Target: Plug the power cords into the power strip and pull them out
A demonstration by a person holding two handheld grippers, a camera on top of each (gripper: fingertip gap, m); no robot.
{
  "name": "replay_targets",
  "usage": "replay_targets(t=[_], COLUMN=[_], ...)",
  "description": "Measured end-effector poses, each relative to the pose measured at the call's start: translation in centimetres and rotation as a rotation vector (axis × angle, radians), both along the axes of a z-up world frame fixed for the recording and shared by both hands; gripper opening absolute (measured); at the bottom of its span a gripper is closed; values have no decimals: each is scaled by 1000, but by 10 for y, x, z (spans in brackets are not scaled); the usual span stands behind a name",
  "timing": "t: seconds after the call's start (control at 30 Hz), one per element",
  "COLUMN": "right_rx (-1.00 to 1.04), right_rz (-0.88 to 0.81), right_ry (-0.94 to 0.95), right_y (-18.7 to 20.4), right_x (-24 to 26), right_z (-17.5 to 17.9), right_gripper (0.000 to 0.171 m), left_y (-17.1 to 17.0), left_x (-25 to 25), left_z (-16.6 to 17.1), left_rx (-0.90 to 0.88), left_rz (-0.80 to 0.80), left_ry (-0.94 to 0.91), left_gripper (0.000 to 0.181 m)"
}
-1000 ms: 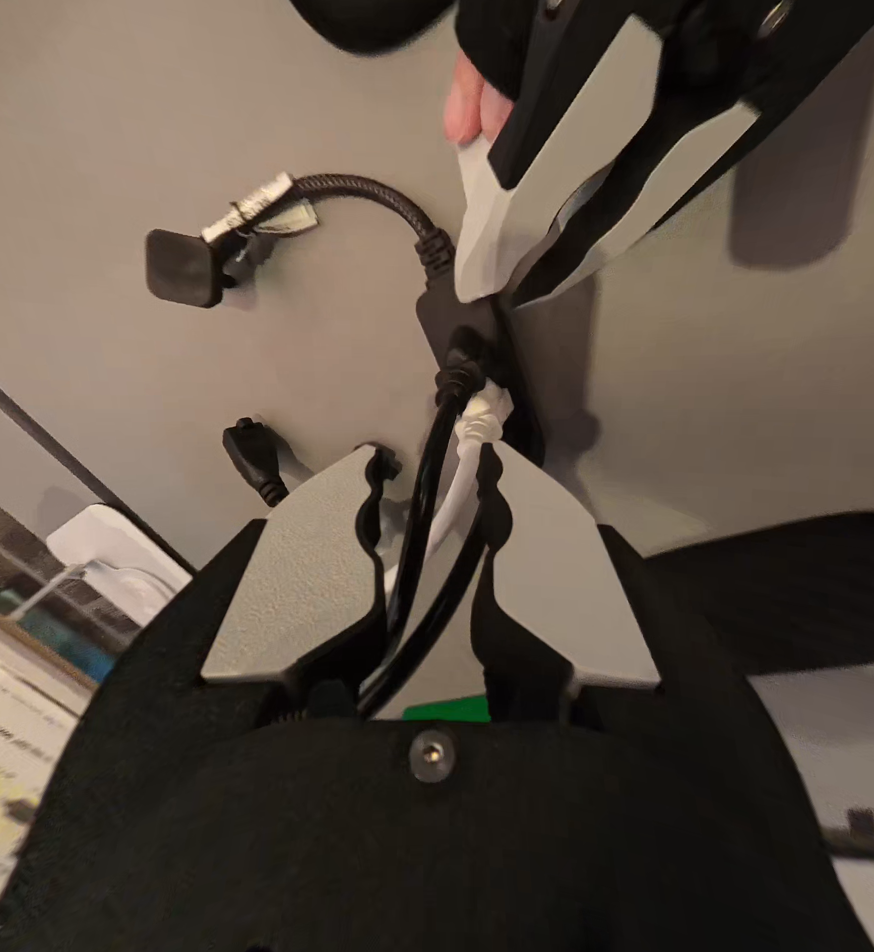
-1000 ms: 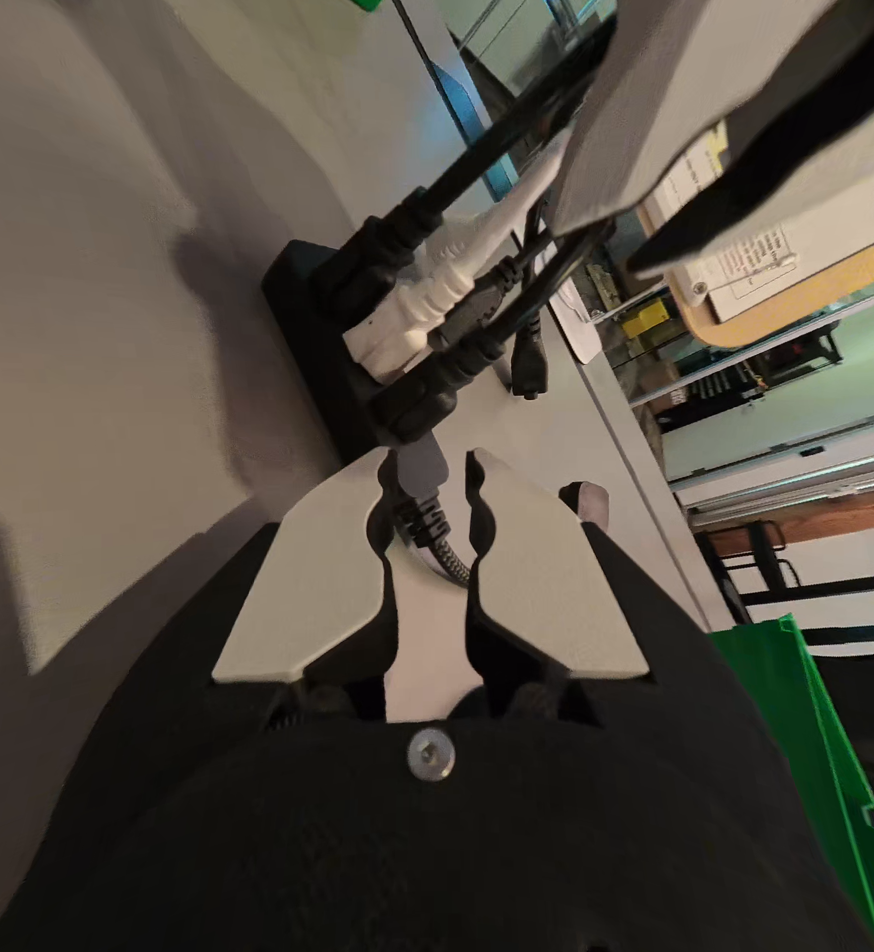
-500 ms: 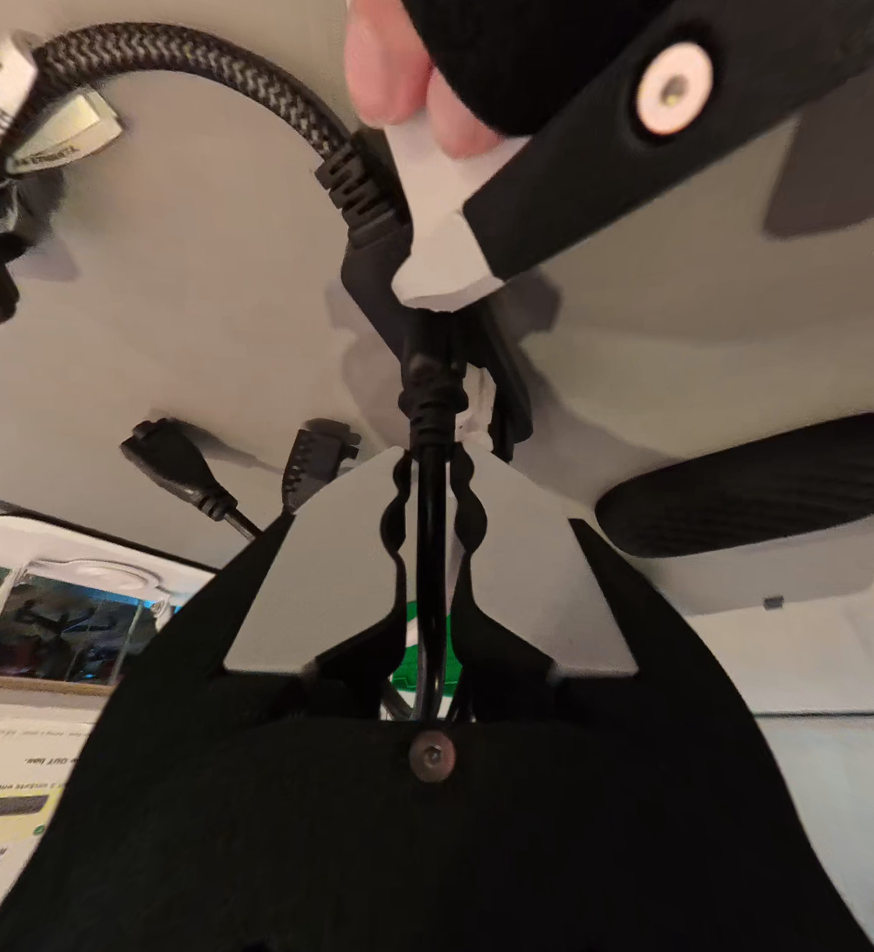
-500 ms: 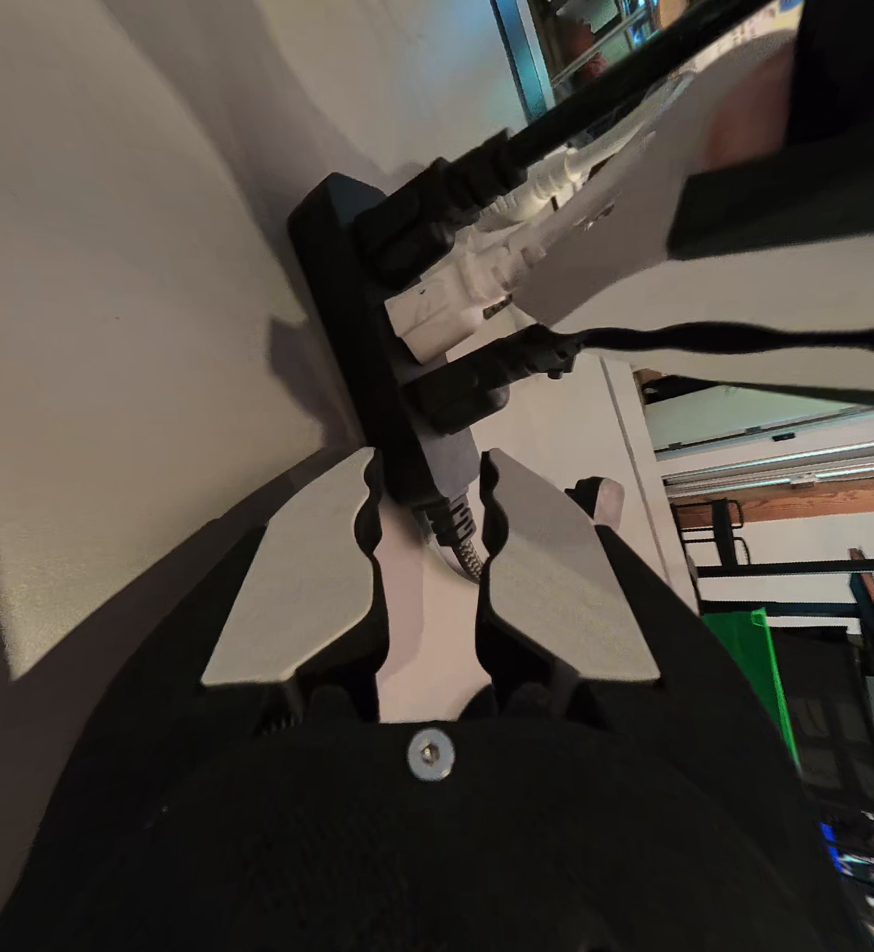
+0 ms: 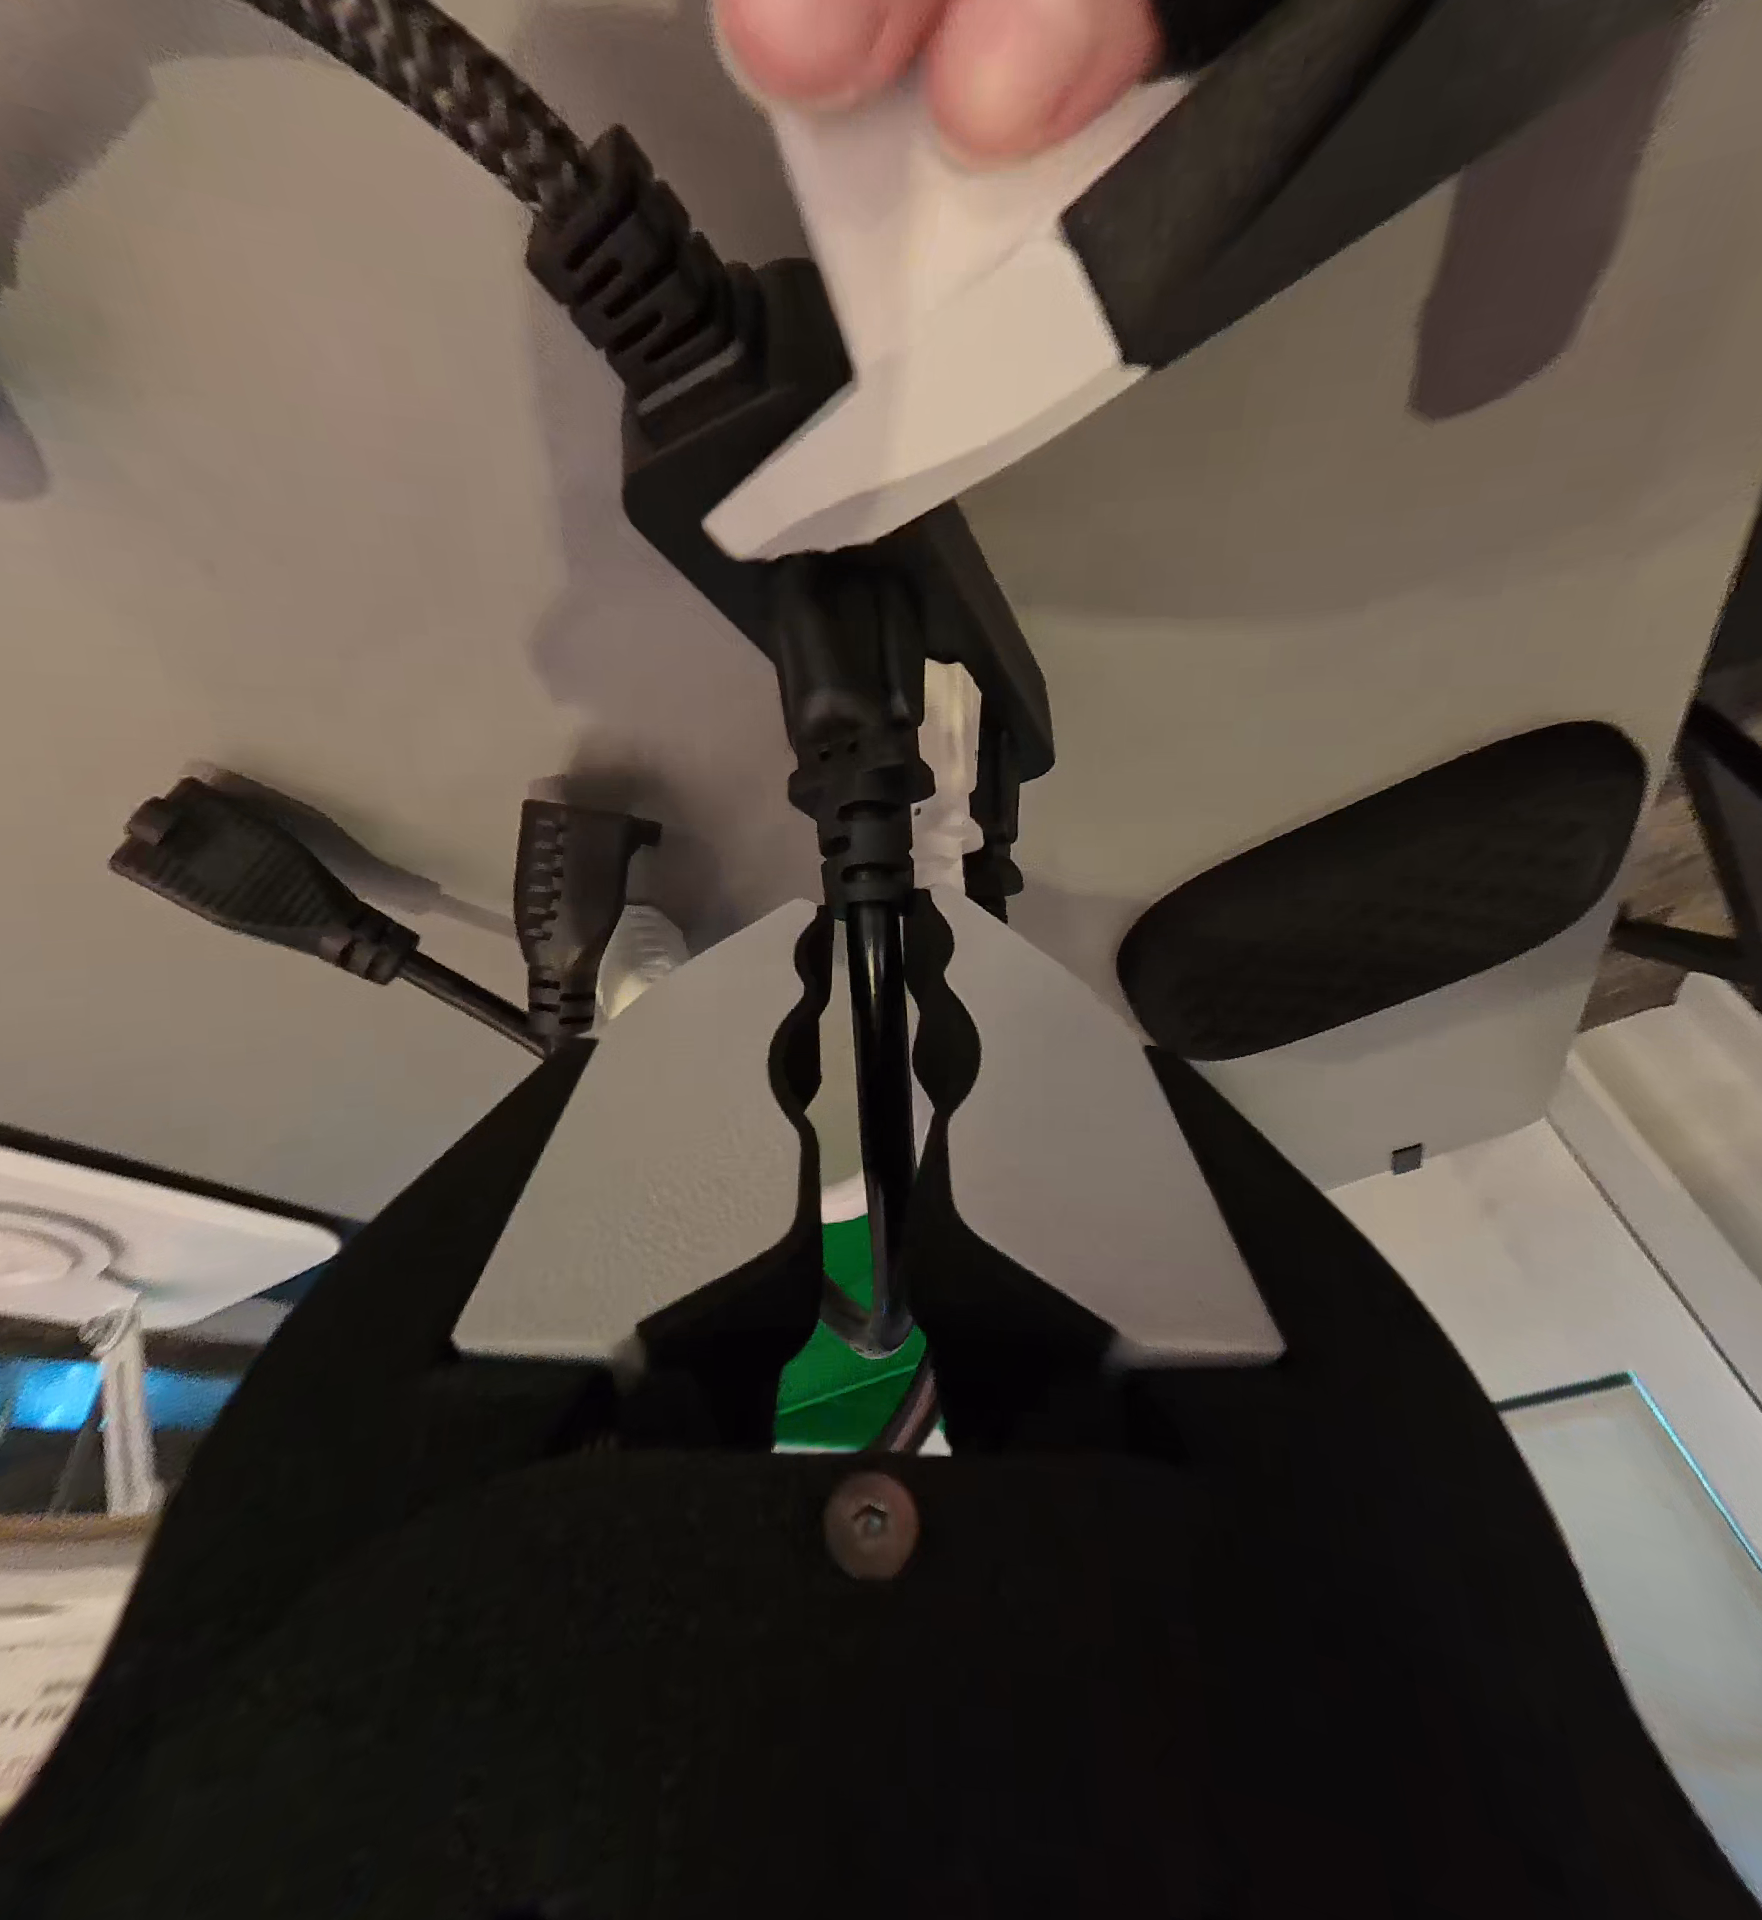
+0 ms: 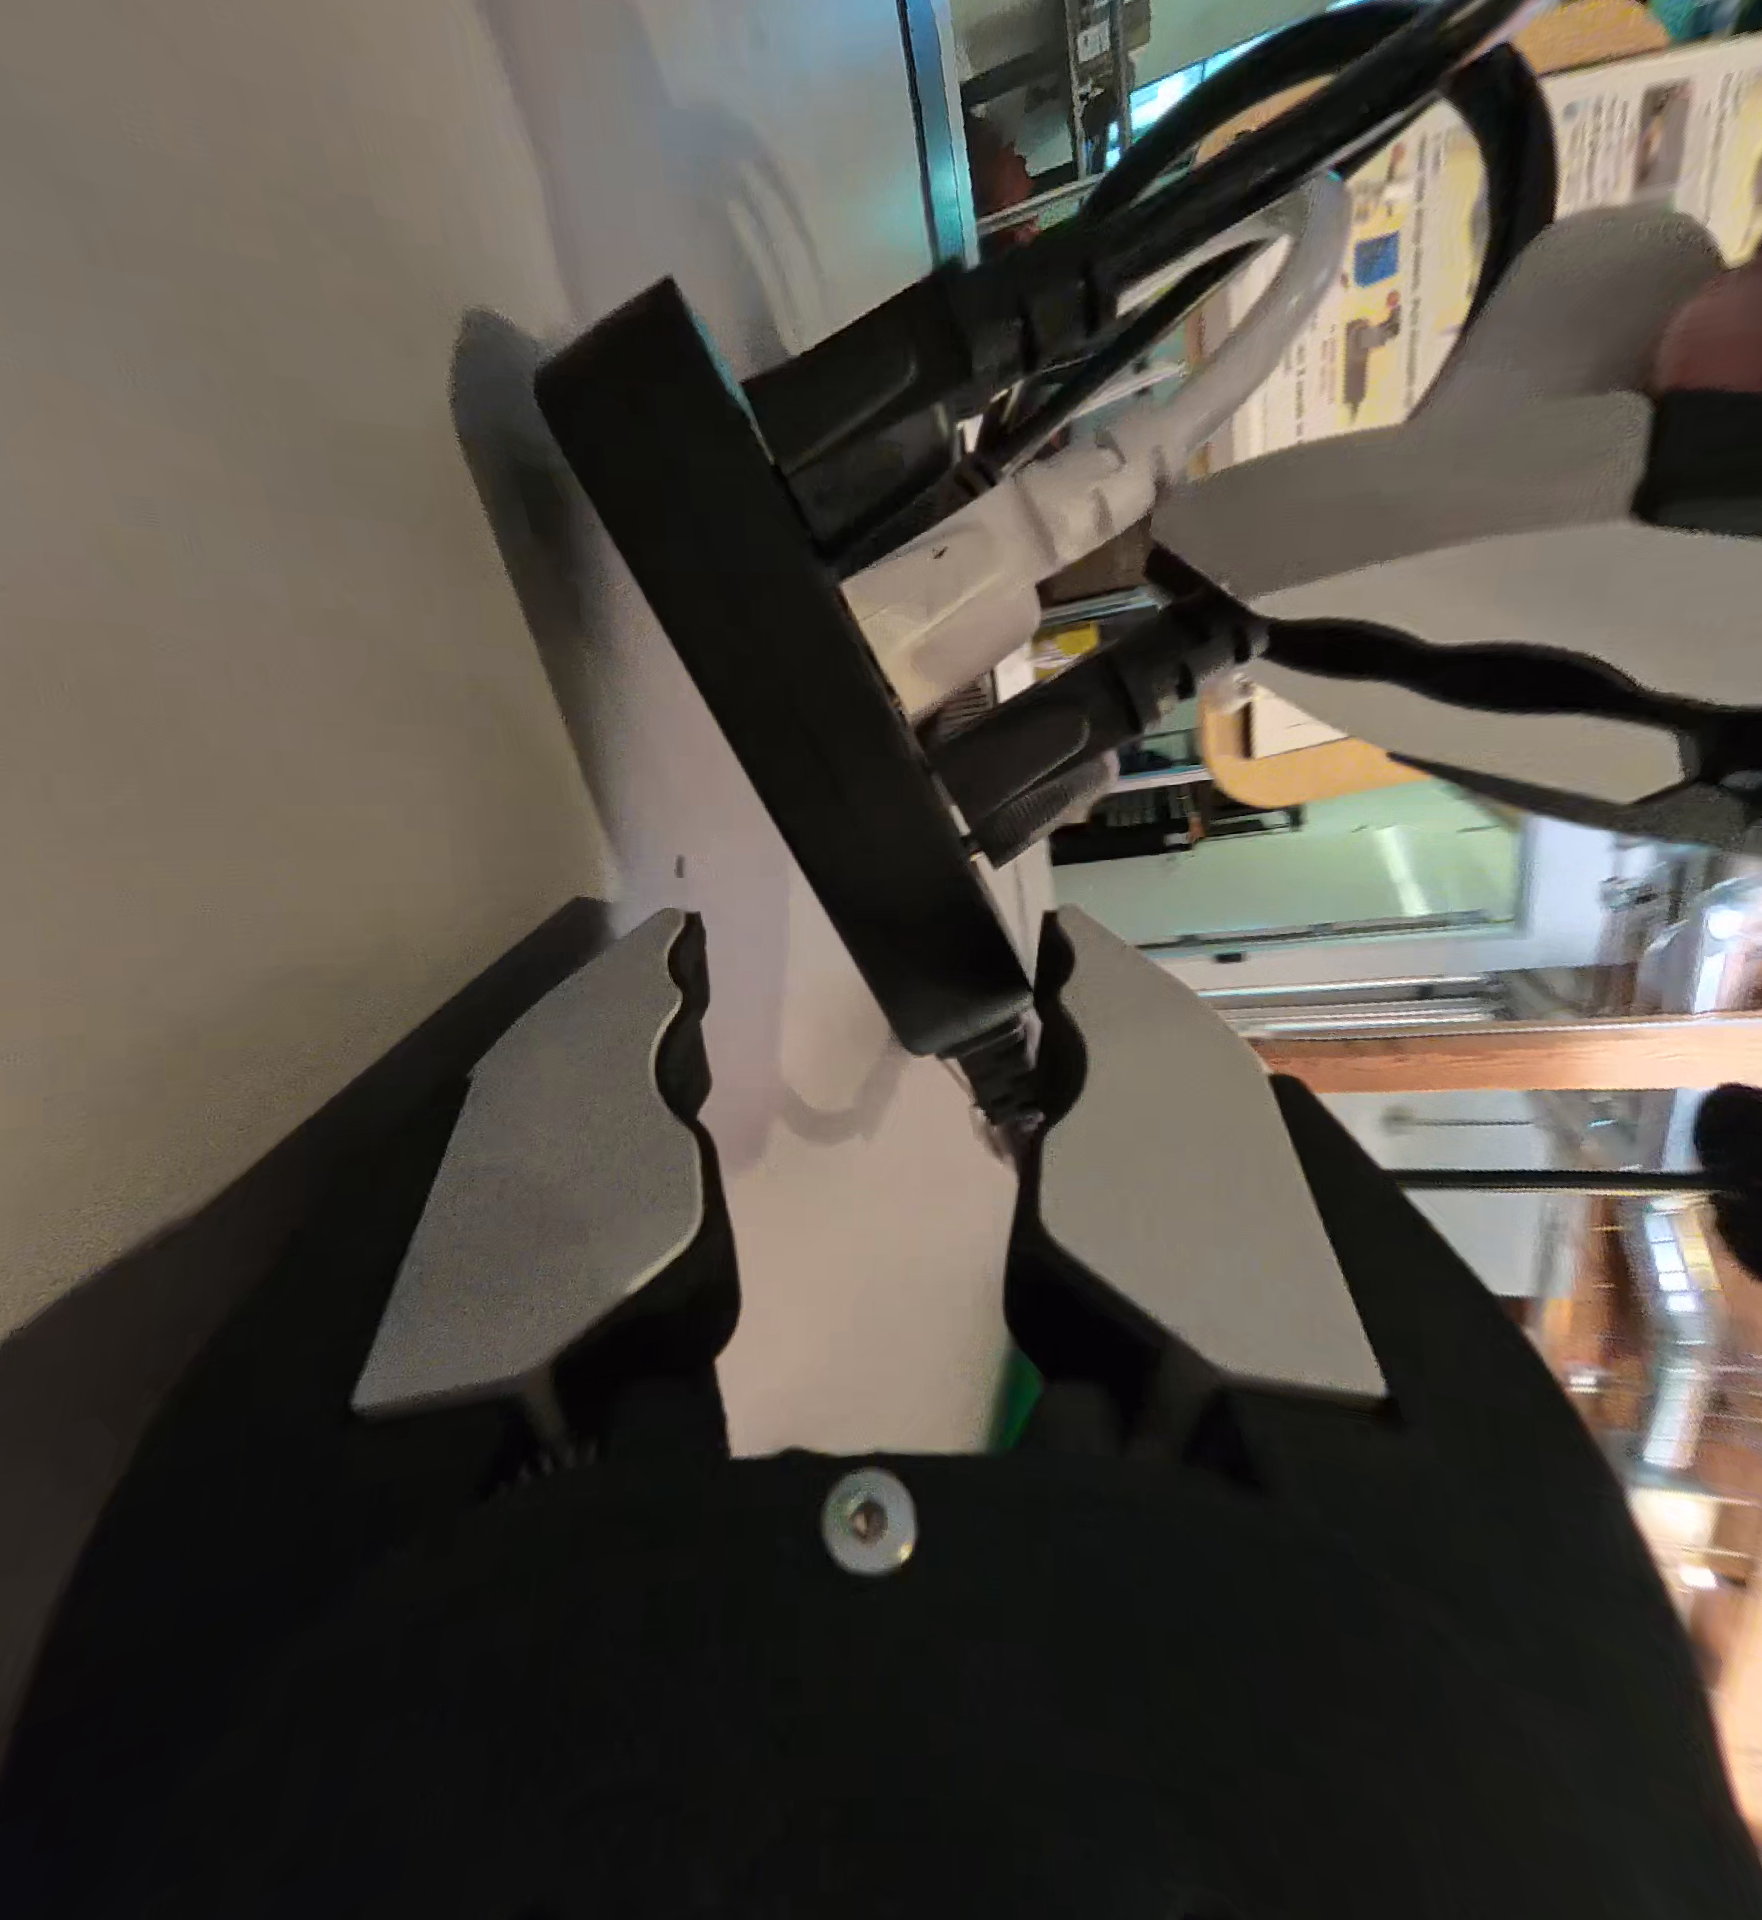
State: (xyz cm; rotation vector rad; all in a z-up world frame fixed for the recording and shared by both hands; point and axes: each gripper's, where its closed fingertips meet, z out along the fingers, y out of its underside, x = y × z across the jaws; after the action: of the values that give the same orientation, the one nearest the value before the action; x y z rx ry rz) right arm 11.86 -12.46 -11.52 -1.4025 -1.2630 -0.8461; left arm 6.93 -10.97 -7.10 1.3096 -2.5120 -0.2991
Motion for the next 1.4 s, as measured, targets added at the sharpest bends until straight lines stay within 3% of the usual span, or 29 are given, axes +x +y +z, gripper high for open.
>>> replay_targets(t=[0.1, 0.17, 0.3, 0.43, 0.6, 0.73, 0.87, 1.07, 1.4], right_rx=[81, 97, 87, 49, -43, -116, -143, -142, -201], right_rz=[0, 17, 26, 39, 46, 82, 116, 141, 193], right_ry=[-122, -153, -226, -231, -166, -96, -39, -27, 11], right_y=[14, 17, 19, 19, 24, 26, 27, 29, 27], right_x=[5, 5, 4, 2, 9, 6, 3, 0, -7], right_z=[6, 9, 3, 0, -1, -2, 1, 2, 4], right_gripper=[53, 34, 31, 31, 32, 33, 33, 33, 31], left_y=[-1, -1, -8, -11, -7, 1, -1, 5, 8], left_x=[1, 2, 8, 34, 32, 41, 33, 24, 19], left_z=[1, -1, -2, 9, -2, -10, -14, -17, -10], left_rx=[-66, -96, -192, -244, -79, 71, 95, 134, 179], left_rz=[24, 57, 160, 257, 88, -105, -265, -343, -418], left_ry=[-27, -41, -97, -210, -212, -297, -302, -279, -166], left_gripper=[13, 13, 16, 39, 50, 45, 36, 24, 22])
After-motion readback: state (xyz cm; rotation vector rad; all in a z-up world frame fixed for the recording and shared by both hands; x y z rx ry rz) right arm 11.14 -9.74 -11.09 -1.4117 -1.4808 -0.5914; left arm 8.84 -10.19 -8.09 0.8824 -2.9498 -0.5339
